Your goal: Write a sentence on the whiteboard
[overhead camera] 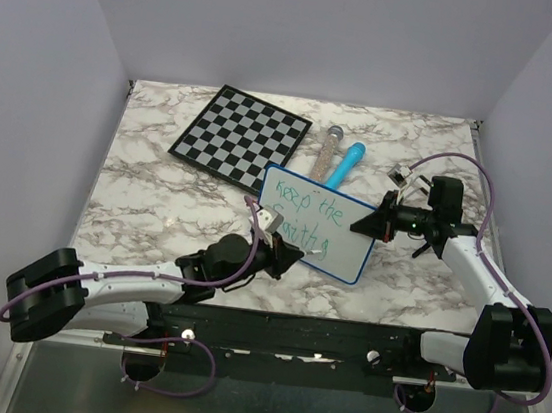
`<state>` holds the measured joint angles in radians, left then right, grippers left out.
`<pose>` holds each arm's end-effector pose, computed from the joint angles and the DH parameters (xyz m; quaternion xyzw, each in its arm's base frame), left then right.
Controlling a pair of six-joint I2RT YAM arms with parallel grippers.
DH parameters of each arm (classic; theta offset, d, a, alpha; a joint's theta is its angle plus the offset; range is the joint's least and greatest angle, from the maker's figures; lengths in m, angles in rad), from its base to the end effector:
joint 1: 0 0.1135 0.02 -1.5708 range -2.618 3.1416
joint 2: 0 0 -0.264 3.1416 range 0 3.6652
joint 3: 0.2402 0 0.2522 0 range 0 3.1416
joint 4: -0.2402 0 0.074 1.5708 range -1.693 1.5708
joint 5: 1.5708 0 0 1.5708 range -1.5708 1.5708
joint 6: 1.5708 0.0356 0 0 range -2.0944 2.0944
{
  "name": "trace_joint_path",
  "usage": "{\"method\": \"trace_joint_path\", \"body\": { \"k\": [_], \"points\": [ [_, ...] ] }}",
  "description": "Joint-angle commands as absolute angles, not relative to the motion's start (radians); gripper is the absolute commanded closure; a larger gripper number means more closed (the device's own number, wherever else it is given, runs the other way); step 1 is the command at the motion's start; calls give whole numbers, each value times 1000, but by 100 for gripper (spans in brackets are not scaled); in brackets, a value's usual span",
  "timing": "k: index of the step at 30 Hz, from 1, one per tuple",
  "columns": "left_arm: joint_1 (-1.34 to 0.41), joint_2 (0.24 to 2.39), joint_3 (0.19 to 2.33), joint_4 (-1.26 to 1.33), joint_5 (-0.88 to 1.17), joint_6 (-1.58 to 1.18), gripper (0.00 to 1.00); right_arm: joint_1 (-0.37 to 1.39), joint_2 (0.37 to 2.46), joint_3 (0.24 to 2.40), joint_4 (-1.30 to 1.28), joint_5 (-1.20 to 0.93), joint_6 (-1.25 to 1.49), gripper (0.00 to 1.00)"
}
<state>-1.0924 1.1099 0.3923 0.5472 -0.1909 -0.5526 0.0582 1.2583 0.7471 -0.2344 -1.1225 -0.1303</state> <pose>0.1137 -0.2046 0.2156 0.1438 0.7500 -0.4205 0.4898 0.2453 0.0464 0.2365 -0.2855 0.7520 0.4750 0.3568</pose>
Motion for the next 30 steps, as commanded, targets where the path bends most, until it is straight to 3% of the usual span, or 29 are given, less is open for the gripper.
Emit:
{"method": "trace_joint_path", "body": {
  "k": [1, 14, 30],
  "points": [
    [-1091, 1130, 423, 612, -91, -520, 100, 63, 1246, 762, -204, -1193, -115, 99],
    [-1089, 1290, 515, 643, -118, -495, 100, 63, 1243, 764, -206, -1196, -115, 99],
    [-1083, 1272, 512, 595, -215, -494, 100, 63, 1241, 762, -206, -1197, -114, 99]
  ]
}}
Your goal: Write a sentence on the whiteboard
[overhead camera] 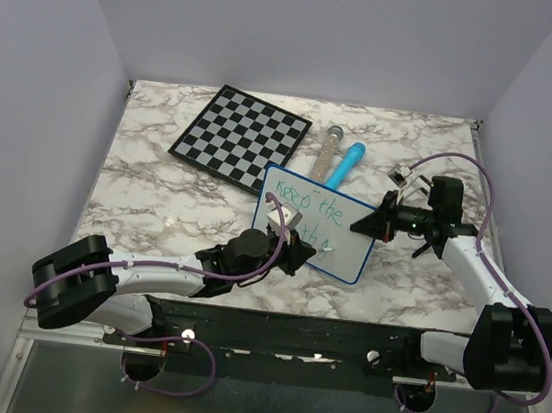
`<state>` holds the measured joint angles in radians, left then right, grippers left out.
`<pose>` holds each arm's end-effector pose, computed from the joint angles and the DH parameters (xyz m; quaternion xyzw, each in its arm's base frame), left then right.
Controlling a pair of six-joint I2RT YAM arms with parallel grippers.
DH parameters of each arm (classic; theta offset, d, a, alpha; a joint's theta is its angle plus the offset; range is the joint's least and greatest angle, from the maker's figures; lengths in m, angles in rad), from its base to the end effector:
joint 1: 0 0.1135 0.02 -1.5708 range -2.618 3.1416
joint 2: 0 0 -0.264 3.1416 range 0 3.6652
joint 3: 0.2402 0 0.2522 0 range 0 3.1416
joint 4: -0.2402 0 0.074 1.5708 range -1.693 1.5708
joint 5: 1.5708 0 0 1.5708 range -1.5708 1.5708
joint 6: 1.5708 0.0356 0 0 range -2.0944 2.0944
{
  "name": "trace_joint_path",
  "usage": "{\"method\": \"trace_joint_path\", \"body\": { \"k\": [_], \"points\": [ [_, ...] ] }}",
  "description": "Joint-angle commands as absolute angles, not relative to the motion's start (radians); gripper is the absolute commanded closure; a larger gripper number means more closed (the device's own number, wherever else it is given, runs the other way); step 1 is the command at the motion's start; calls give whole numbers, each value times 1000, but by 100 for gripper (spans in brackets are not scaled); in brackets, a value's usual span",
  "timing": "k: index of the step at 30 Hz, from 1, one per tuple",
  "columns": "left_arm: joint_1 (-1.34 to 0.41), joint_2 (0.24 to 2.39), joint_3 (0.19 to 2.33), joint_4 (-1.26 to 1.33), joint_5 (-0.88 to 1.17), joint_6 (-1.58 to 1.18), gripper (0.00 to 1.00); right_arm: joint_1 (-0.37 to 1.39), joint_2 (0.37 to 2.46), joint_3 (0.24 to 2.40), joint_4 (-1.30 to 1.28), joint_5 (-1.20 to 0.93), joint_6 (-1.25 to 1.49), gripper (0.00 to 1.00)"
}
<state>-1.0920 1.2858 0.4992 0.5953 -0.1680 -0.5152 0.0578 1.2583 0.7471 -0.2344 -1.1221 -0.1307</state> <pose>0.1289 -0.2354 0.2151 0.1674 0.7521 -0.4115 0.4867 0.2453 0.0463 0.2365 -0.2854 0.7521 0.4747 0.3571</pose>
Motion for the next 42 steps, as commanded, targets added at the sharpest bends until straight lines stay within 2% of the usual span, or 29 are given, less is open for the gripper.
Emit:
{"method": "trace_joint_path", "body": {
  "k": [1, 26, 42],
  "points": [
    [-1083, 1273, 520, 592, -215, -494, 100, 63, 1241, 762, -204, -1197, -114, 99],
    [-1077, 1342, 569, 543, -124, -502, 100, 63, 1241, 762, -206, -1197, -114, 99],
    [-1075, 1256, 531, 498, -241, -500, 100, 63, 1241, 762, -206, -1198, -114, 99]
  ]
}}
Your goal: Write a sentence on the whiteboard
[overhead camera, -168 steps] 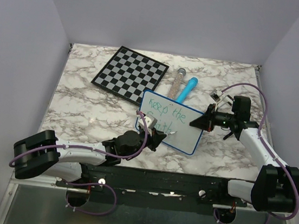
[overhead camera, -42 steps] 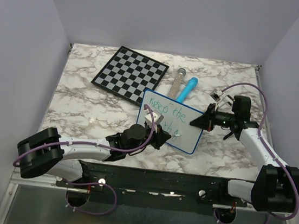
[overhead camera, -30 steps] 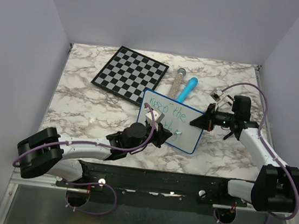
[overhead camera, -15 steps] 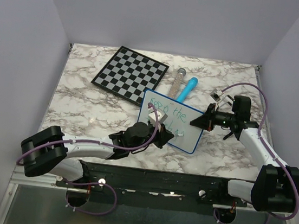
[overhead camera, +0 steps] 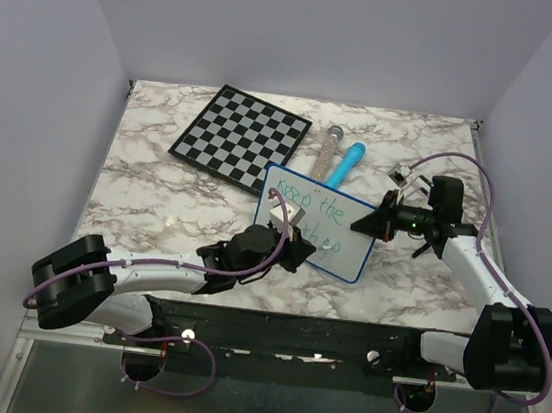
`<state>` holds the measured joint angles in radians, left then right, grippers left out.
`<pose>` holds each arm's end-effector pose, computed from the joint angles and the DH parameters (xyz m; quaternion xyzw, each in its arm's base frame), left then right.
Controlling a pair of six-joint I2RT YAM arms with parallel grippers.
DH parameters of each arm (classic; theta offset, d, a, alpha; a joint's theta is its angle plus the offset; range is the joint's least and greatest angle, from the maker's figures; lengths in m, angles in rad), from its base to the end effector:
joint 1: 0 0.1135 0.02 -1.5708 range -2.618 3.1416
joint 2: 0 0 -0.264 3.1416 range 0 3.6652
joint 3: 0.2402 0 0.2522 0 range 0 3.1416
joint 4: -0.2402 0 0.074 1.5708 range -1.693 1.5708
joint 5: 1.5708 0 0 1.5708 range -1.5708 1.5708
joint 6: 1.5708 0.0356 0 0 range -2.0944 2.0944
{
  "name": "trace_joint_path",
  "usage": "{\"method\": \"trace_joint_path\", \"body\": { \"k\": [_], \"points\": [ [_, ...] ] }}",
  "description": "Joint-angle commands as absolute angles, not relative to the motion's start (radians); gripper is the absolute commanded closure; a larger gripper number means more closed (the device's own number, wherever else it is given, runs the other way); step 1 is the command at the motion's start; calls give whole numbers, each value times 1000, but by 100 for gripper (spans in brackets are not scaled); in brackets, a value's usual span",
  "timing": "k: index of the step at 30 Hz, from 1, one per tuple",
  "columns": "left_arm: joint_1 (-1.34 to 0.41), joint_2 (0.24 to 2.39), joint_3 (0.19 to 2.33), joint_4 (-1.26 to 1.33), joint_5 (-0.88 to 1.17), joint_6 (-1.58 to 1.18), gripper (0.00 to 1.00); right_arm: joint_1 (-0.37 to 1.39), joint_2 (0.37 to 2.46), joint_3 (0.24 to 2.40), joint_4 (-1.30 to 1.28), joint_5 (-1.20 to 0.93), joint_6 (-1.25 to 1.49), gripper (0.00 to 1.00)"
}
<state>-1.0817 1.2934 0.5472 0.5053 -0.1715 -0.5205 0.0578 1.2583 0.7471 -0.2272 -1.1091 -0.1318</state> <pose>0.1342 -0.2392 0.2191 0.1664 0.7680 -0.3946 0.4762 0.2460 0.0462 0.2367 -0.2855 0.7539 0.4686 0.3613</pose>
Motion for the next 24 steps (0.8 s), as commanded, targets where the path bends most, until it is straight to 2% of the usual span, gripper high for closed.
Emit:
{"method": "trace_joint_path", "body": {
  "k": [1, 13, 24],
  "points": [
    [-1075, 1252, 526, 509, -235, -500, 100, 63, 1241, 762, -204, -1198, -114, 99],
    [-1075, 1265, 511, 652, -35, -489, 100, 64, 1241, 762, -204, -1197, -115, 99],
    [-1075, 1321, 557, 597, -69, -495, 100, 63, 1243, 762, -206, -1198, -115, 99]
  ]
}}
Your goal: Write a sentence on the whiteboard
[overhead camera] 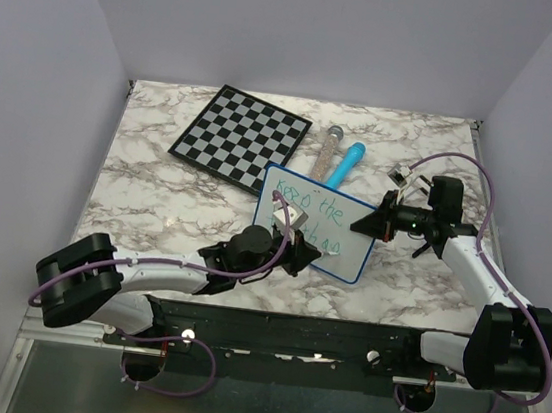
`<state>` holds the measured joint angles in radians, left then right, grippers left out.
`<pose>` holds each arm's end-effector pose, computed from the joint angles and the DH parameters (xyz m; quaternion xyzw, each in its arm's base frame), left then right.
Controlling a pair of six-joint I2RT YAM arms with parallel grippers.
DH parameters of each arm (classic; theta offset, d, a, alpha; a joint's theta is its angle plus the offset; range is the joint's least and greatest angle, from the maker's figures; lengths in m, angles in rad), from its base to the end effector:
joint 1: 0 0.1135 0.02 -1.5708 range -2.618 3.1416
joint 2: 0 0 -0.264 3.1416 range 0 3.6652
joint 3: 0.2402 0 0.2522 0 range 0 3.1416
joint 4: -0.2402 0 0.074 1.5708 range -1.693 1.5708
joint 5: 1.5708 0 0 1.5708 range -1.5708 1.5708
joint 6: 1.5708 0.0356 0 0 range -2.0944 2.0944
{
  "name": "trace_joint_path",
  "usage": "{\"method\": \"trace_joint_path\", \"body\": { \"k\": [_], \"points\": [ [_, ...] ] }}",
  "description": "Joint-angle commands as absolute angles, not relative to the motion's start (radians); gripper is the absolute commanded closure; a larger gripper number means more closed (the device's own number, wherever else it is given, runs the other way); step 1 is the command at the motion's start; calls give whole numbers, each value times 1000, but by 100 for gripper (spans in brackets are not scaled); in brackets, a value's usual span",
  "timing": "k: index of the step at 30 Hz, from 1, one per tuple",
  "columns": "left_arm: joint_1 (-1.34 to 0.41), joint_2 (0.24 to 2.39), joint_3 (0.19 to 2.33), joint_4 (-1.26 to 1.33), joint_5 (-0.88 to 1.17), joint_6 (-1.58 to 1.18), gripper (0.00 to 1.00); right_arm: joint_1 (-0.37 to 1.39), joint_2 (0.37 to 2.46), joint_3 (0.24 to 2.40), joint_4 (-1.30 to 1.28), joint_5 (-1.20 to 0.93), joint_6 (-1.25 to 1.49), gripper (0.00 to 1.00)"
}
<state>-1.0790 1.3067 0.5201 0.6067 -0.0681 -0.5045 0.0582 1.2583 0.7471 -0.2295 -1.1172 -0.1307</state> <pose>0.1317 -0.2407 0.2177 0.1965 0.7421 -0.4373 0.4685 0.2457 0.0464 0.2367 -0.2859 0.7524 0.4723 0.3593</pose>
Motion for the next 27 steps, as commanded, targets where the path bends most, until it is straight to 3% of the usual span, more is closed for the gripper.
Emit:
{"method": "trace_joint_path", "body": {
  "k": [1, 27],
  "points": [
    [-1075, 1324, 560, 595, -71, -495, 100, 63, 1241, 762, -206, -1198, -115, 99],
    [-1069, 1377, 630, 577, -89, -480, 100, 63, 1238, 764, -206, -1200, -114, 99]
  ]
}}
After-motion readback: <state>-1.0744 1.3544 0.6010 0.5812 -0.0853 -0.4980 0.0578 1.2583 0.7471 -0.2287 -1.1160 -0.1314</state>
